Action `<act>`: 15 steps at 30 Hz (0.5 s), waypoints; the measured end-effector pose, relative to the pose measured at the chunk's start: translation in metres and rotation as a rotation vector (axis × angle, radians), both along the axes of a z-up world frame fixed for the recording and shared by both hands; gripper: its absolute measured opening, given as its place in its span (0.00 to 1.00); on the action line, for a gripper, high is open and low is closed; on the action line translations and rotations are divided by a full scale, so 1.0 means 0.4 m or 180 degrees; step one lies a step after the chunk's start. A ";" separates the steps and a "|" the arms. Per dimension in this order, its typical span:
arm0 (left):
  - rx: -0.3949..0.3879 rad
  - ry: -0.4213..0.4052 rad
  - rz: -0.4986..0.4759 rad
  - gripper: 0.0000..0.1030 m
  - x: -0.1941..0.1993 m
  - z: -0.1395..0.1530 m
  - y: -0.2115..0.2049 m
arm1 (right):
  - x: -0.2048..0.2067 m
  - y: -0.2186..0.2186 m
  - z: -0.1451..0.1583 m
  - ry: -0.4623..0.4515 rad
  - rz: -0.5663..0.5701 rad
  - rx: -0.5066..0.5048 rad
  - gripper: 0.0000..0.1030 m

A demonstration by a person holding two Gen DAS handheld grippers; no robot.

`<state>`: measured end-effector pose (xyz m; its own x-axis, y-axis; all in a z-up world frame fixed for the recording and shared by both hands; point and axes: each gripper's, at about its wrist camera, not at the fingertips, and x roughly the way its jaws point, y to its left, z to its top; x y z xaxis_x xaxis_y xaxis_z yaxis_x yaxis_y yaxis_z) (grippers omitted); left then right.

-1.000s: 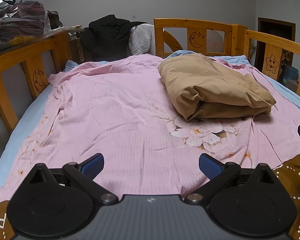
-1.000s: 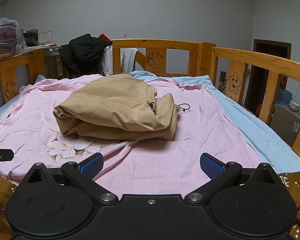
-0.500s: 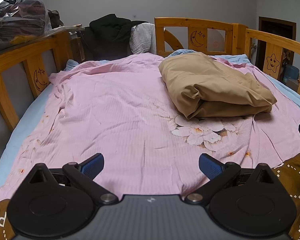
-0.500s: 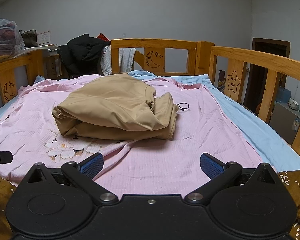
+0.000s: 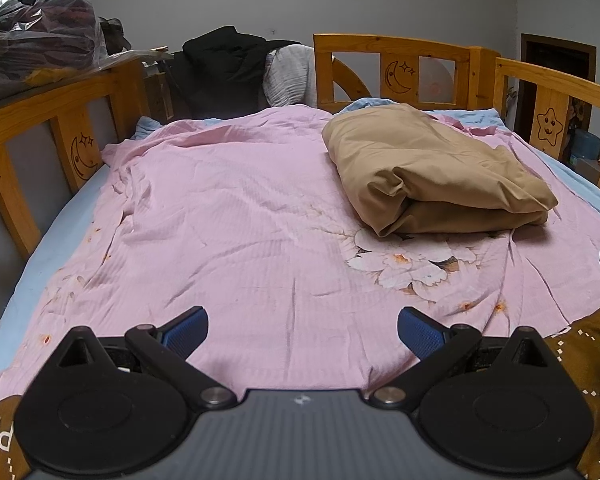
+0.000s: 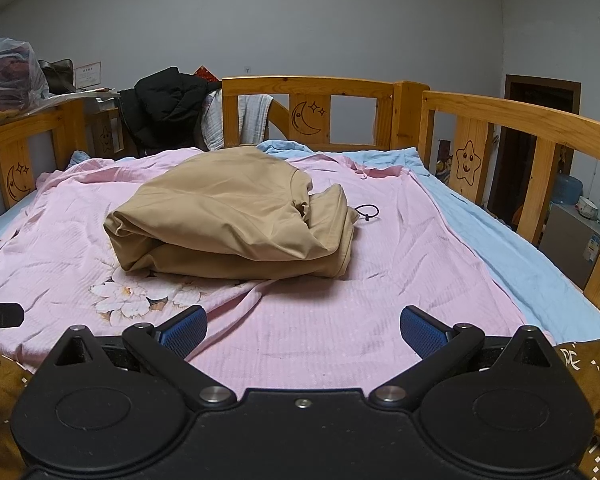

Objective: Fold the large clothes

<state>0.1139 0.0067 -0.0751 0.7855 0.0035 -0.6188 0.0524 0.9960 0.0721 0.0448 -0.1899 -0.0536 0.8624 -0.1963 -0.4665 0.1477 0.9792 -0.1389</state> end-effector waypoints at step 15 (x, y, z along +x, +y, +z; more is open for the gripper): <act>0.0011 0.0017 0.0003 0.99 0.002 0.000 0.002 | 0.001 0.002 -0.002 0.0009 -0.0020 0.0009 0.99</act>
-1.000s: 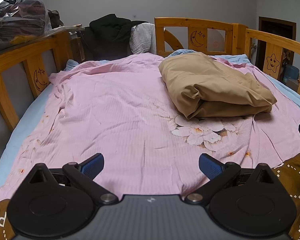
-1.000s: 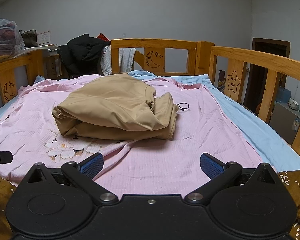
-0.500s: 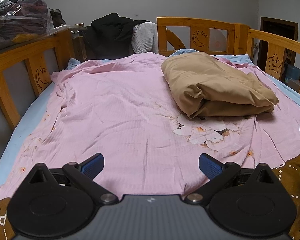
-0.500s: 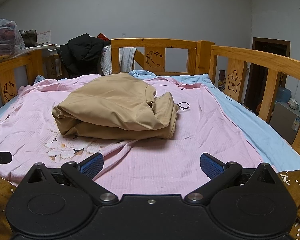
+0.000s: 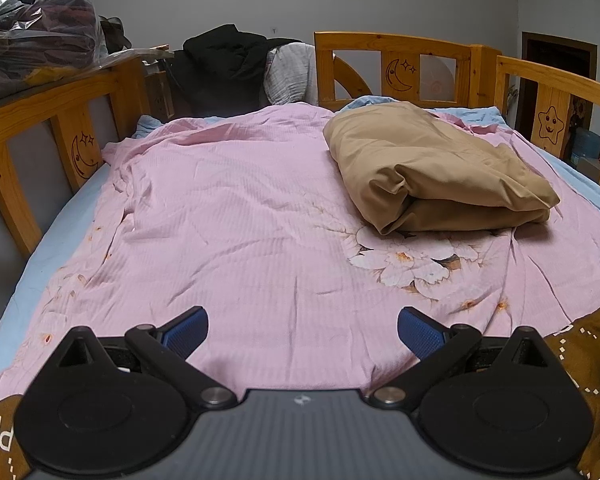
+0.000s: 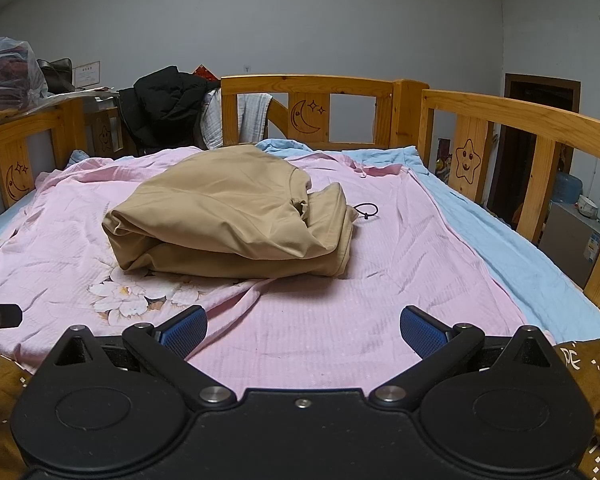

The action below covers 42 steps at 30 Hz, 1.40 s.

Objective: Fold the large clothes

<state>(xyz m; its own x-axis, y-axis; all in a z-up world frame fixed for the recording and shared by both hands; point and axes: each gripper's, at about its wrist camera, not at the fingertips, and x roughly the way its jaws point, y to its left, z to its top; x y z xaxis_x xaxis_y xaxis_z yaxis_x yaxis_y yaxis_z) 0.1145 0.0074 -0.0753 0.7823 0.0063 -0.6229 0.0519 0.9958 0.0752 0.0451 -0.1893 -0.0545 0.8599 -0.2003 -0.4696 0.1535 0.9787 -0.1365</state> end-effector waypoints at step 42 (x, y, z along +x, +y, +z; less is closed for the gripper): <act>0.0242 0.0135 -0.0088 0.99 0.020 -0.018 -0.037 | 0.024 0.002 -0.033 0.0119 -0.0068 0.0122 0.99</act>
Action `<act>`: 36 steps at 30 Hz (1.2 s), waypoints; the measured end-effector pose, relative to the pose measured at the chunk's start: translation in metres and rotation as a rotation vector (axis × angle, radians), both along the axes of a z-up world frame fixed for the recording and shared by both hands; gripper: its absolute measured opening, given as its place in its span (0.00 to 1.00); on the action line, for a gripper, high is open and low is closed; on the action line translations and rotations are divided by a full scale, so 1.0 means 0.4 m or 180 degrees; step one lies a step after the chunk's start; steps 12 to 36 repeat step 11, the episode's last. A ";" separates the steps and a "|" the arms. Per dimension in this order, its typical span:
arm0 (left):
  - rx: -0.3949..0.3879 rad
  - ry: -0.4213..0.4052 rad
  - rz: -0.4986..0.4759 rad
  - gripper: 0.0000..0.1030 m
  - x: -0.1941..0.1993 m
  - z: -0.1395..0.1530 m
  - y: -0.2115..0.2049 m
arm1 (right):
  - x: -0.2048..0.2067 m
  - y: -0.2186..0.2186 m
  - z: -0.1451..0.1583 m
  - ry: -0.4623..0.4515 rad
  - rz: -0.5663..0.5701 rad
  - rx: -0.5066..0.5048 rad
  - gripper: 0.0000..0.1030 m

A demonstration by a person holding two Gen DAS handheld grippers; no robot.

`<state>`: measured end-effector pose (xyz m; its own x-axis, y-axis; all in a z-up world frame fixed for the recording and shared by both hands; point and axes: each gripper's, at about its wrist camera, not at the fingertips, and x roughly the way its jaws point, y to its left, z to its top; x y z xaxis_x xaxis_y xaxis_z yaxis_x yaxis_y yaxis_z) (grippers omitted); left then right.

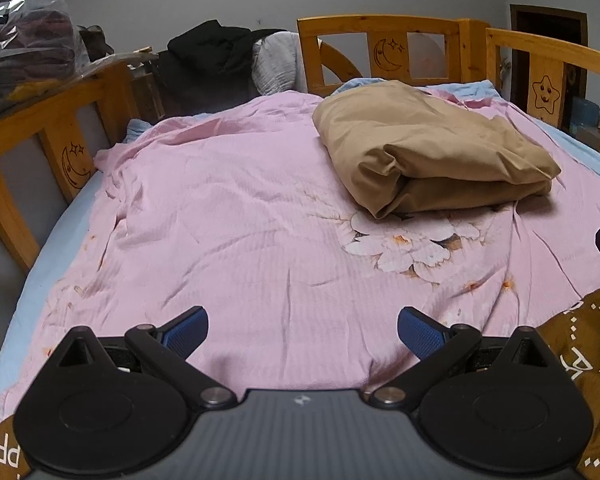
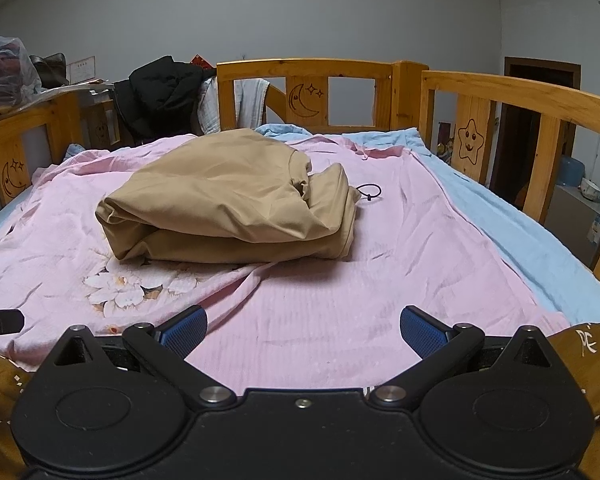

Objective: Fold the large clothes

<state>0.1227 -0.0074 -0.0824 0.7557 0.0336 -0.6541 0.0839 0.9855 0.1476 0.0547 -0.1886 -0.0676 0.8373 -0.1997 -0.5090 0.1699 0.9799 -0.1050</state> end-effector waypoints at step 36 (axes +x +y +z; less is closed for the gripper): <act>-0.0019 0.0080 0.0051 0.99 0.014 -0.016 0.008 | 0.011 -0.004 -0.016 0.0044 -0.0030 0.0036 0.99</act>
